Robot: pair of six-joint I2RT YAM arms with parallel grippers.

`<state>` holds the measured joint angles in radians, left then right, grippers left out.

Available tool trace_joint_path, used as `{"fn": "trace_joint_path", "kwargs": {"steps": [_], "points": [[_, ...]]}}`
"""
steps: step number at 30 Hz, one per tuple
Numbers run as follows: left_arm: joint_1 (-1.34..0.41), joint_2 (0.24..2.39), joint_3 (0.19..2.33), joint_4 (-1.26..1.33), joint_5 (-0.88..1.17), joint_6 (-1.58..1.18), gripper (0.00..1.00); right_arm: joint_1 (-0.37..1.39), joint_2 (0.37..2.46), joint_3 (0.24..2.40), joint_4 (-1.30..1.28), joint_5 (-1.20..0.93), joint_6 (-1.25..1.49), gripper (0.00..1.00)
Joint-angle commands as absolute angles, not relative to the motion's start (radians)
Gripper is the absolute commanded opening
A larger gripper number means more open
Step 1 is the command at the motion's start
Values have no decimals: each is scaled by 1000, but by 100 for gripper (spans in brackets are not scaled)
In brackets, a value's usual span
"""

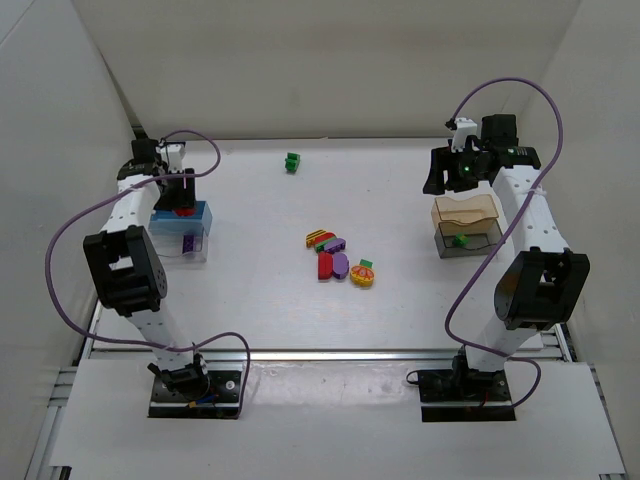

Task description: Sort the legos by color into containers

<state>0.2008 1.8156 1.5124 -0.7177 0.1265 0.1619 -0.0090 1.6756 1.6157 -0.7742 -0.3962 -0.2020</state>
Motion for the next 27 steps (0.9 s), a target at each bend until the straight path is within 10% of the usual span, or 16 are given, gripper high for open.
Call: {"fn": "trace_joint_path", "kwargs": {"steps": [1,21,27], "points": [[201,1822,1542,-673,126,146,44,-8,1674,1643,-756,-411,-196,70],[199,1758,1617,-672,262,130,99,17,1686,1618,-775,-466,-276,71],[166,1686,1704,-676,293,152,94,44,1683,1611,-766,-472,-290,71]]}}
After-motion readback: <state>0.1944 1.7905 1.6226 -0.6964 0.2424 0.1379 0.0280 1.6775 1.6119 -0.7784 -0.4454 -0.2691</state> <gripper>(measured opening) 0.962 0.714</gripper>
